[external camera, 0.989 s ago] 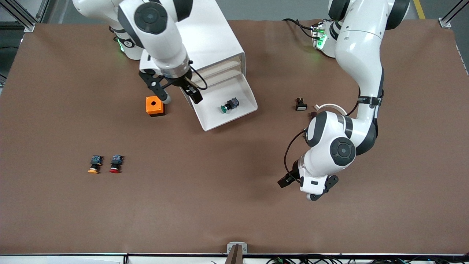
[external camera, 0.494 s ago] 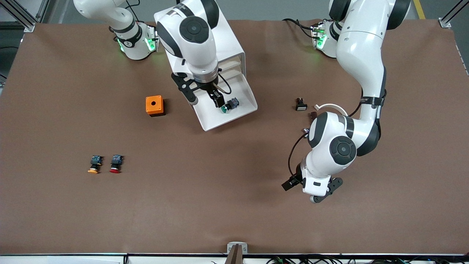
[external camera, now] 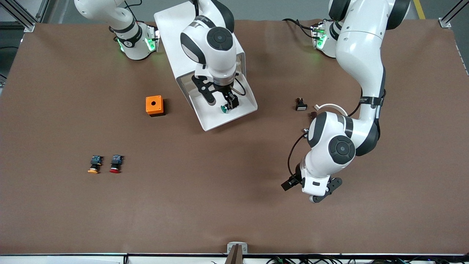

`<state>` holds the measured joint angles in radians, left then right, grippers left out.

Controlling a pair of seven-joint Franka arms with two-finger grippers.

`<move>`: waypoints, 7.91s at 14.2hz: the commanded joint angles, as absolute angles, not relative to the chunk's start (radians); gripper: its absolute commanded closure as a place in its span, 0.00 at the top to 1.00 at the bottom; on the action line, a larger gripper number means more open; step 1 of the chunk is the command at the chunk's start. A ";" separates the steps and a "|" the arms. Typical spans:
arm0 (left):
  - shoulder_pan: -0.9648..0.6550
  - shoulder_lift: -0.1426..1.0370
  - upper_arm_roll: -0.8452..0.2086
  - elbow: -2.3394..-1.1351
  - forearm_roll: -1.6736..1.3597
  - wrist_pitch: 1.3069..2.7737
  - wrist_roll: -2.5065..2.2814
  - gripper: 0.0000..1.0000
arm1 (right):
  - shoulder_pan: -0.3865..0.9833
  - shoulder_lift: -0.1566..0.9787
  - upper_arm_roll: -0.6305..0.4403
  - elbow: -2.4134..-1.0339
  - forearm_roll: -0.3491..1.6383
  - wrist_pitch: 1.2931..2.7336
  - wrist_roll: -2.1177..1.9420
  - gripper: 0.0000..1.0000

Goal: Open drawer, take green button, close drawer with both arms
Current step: 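Lower the right gripper into the drawer over the green button, then grasp the green push button with the right gripper and lift it, then carry the green button toward the red button while the left gripper reaches the drawer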

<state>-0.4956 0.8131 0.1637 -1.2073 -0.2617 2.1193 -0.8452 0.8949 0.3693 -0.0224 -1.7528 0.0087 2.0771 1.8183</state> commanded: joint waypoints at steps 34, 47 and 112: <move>-0.486 0.799 0.167 -1.233 -0.244 2.129 -0.831 0.99 | 0.954 0.528 -0.034 -1.741 -0.103 2.197 1.888 0.76; -0.480 0.801 0.167 -1.233 -0.244 2.129 -0.827 0.99 | 0.951 0.532 -0.032 -1.723 -0.061 2.207 1.890 0.73; -0.880 0.831 -0.081 -1.321 -0.296 1.996 -1.164 0.99 | 0.192 0.534 -0.041 -1.982 -0.109 2.618 0.333 0.00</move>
